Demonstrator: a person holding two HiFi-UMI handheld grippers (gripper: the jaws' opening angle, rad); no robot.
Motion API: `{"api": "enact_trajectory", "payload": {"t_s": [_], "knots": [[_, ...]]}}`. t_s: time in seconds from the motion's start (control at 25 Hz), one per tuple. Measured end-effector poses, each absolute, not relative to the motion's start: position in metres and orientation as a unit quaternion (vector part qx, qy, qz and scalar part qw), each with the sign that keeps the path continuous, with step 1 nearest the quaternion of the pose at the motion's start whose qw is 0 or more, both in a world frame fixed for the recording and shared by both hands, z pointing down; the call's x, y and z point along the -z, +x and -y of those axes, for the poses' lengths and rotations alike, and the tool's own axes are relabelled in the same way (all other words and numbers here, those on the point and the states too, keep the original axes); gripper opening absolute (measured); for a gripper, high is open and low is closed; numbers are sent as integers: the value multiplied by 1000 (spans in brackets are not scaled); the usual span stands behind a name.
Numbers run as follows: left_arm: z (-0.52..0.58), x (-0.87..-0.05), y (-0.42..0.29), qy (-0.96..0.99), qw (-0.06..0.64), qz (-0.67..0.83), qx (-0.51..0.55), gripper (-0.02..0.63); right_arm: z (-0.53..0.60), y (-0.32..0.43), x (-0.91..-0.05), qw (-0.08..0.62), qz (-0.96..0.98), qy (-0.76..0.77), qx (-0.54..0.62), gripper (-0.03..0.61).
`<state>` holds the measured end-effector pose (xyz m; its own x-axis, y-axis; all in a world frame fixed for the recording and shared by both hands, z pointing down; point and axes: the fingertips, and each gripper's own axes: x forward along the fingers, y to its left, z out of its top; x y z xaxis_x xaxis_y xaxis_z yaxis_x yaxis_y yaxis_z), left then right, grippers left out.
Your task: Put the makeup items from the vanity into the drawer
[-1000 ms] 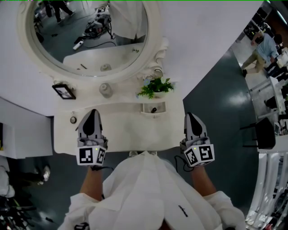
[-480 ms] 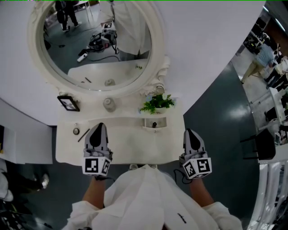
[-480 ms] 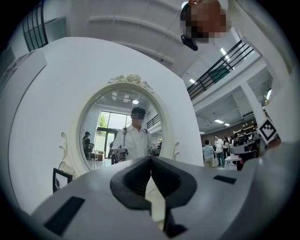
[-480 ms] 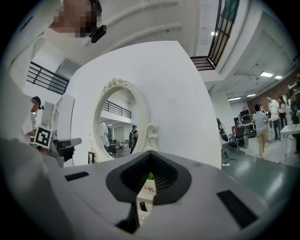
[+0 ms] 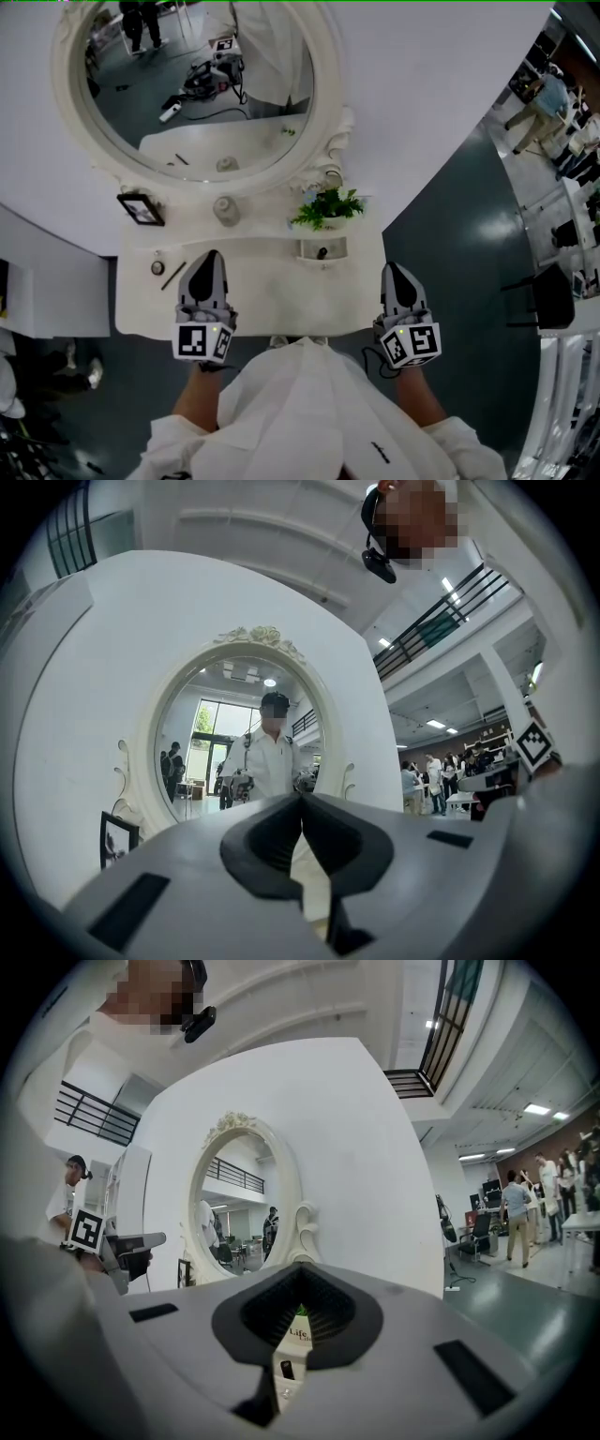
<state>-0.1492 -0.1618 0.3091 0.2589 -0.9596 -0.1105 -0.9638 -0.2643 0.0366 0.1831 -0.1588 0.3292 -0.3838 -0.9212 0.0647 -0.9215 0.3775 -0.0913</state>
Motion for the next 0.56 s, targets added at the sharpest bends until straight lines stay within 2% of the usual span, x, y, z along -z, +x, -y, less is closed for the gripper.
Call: {"api": "enact_trajectory", "payload": {"t_s": [0.56], "knots": [[166,-316,-131,-801,7,-597,-47,29,162,187,-333,9,832,552,-59,15]]}}
